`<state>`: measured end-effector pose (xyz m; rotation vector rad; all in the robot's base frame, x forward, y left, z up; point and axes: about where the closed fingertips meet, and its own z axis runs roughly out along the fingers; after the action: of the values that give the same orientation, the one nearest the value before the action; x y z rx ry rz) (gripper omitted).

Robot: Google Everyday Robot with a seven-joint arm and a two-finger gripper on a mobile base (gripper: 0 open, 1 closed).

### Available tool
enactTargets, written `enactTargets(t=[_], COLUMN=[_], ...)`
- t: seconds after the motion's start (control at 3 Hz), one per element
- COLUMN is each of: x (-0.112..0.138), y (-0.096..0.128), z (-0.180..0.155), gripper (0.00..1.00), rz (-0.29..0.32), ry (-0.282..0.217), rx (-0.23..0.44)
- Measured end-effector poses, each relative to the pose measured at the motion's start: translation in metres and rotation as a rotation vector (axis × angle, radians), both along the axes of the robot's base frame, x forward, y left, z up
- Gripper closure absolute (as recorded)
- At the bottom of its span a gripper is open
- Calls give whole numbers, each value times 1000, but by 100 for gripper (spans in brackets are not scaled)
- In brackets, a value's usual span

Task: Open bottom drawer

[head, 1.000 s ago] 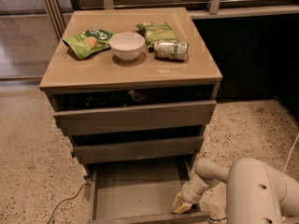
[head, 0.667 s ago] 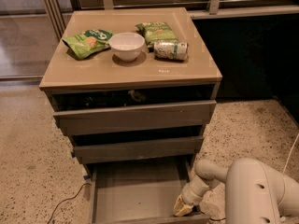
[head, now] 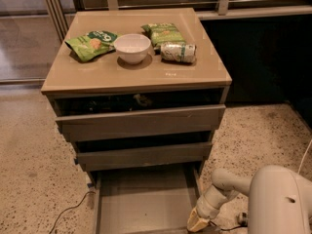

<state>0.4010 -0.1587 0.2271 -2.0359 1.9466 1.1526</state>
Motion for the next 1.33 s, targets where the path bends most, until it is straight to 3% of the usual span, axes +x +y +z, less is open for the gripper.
enactTargets(t=[0.67,1.0,1.33], x=[0,0,0], y=[0,0,0], z=[0,0,0], gripper=[50,19,0], rz=[0,0,0], ry=[0,0,0], rx=[0,0,0])
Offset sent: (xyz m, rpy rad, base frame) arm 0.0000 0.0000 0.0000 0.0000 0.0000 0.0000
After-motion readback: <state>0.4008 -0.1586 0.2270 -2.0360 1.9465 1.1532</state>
